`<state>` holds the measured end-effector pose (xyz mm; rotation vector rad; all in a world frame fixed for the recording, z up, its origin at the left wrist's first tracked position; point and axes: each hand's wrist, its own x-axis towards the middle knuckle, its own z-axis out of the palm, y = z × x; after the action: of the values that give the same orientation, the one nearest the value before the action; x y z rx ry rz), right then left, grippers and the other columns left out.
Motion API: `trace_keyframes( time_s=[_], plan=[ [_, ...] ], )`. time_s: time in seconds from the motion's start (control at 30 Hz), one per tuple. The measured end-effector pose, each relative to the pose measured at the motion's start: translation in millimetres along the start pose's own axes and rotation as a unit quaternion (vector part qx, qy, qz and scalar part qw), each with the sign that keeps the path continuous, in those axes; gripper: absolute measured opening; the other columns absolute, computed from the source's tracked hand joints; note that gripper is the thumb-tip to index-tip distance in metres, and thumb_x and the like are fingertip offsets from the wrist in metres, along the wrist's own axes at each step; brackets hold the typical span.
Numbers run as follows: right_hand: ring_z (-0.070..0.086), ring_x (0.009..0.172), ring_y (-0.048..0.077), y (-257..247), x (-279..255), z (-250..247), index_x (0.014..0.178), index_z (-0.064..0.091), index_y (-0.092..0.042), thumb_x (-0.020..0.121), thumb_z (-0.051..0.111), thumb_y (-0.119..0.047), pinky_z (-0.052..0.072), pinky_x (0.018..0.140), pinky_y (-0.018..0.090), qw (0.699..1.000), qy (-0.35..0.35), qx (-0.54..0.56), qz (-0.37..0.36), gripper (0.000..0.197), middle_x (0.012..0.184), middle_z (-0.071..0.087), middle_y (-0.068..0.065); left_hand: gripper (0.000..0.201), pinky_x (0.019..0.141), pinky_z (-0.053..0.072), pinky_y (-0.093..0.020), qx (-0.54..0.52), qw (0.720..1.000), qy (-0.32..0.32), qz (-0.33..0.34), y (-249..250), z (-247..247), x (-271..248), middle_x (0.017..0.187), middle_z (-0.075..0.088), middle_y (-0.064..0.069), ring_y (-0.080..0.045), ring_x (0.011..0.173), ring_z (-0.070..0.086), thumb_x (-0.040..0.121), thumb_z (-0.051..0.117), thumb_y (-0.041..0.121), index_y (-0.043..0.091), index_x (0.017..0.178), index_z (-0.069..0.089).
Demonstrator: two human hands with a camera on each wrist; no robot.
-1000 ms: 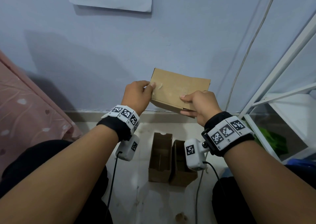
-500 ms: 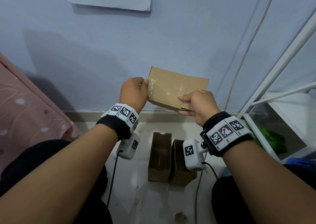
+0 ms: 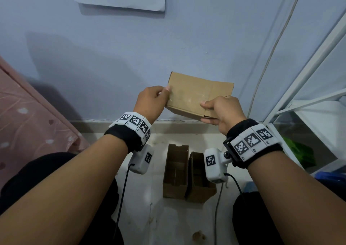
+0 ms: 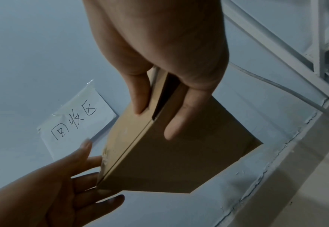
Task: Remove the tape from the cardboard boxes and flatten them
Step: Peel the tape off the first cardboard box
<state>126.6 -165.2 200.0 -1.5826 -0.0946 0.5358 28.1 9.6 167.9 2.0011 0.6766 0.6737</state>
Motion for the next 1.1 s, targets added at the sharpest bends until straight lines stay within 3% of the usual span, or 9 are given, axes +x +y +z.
trace_keyframes(
  time_s=[0.1,0.27,0.5,0.6,0.67,0.77,0.9,1.0,1.1],
  plan=[
    [0.069,0.094,0.022,0.5,0.7,-2.2,0.079,0.055,-0.006,0.089,0.07,0.007,0.064,0.074,0.044,1.0,0.006,-0.008,0.007,0.023,0.097,0.065,0.007,0.042,0.077,0.054,-0.022,0.034,0.998,-0.053,0.009,0.3,-0.7,-5.6,0.092,0.075,0.004,-0.008,0.085,0.07,0.08,0.082,0.043,0.025,0.117,0.072],
    [0.068,0.1,0.023,1.8,1.2,-5.6,0.082,0.055,-0.006,0.09,0.069,0.007,0.064,0.072,0.043,1.0,-0.008,-0.008,0.019,0.02,0.101,0.063,0.006,0.033,0.084,0.062,-0.045,-0.02,0.999,-0.041,-0.011,-2.4,-4.4,-0.6,0.089,0.077,-0.005,-0.026,0.081,0.075,0.093,0.072,0.026,0.016,0.124,0.072],
    [0.067,0.111,0.031,3.6,0.9,-6.5,0.086,0.055,-0.007,0.088,0.071,0.007,0.065,0.07,0.042,0.999,-0.009,-0.011,0.029,0.02,0.118,0.065,0.013,0.033,0.081,0.063,-0.043,-0.037,0.999,-0.006,-0.03,-2.7,-1.0,-2.5,0.11,0.069,-0.009,-0.027,0.091,0.071,0.105,0.05,0.027,0.018,0.134,0.062],
    [0.066,0.113,0.032,4.1,0.4,-4.8,0.083,0.056,-0.006,0.089,0.07,0.007,0.064,0.07,0.042,0.999,-0.013,-0.002,0.03,0.02,0.106,0.066,0.01,0.046,0.078,0.057,-0.033,0.004,1.0,-0.015,-0.023,-0.8,-0.9,-3.7,0.095,0.071,0.001,-0.016,0.087,0.071,0.085,0.075,0.05,0.023,0.121,0.062],
    [0.067,0.112,0.031,4.6,1.1,-4.5,0.082,0.056,-0.006,0.089,0.069,0.007,0.064,0.07,0.041,1.0,-0.014,-0.003,0.028,0.02,0.102,0.066,0.008,0.038,0.075,0.056,-0.031,0.018,0.999,-0.024,-0.022,-1.3,-0.8,-4.0,0.089,0.074,-0.001,-0.015,0.082,0.071,0.081,0.083,0.041,0.023,0.109,0.064],
    [0.069,0.108,0.027,6.7,3.7,-5.5,0.088,0.056,-0.005,0.09,0.069,0.007,0.065,0.067,0.04,0.999,-0.017,-0.008,0.035,0.018,0.115,0.066,0.012,0.017,0.076,0.063,-0.039,-0.033,0.999,-0.022,-0.034,-1.9,-0.4,-0.4,0.092,0.075,-0.013,-0.027,0.08,0.074,0.091,0.075,0.021,0.016,0.105,0.068],
    [0.066,0.113,0.031,7.9,8.4,-8.2,0.094,0.06,-0.003,0.088,0.071,0.006,0.066,0.065,0.042,0.999,-0.015,-0.01,0.045,0.016,0.124,0.065,0.015,0.019,0.072,0.064,-0.038,-0.039,0.999,-0.019,-0.025,-6.2,0.2,1.9,0.1,0.073,-0.017,-0.031,0.081,0.074,0.1,0.06,0.014,0.008,0.111,0.075],
    [0.065,0.115,0.033,6.3,7.2,-7.8,0.09,0.059,-0.004,0.086,0.072,0.007,0.066,0.069,0.045,0.999,-0.015,-0.012,0.04,0.018,0.125,0.063,0.014,0.029,0.072,0.064,-0.042,-0.046,0.999,-0.003,-0.026,-3.4,-0.2,-0.5,0.09,0.072,-0.017,-0.035,0.084,0.072,0.103,0.053,0.03,0.01,0.096,0.073],
    [0.066,0.113,0.034,6.9,4.2,-5.4,0.091,0.059,-0.005,0.086,0.073,0.006,0.066,0.065,0.042,0.999,-0.026,-0.012,0.04,0.019,0.125,0.064,0.015,0.04,0.073,0.06,-0.037,0.029,0.999,0.004,-0.012,-1.4,-0.6,-2.0,0.084,0.072,-0.005,-0.022,0.078,0.071,0.082,0.074,0.055,0.017,0.093,0.071]
  ],
)
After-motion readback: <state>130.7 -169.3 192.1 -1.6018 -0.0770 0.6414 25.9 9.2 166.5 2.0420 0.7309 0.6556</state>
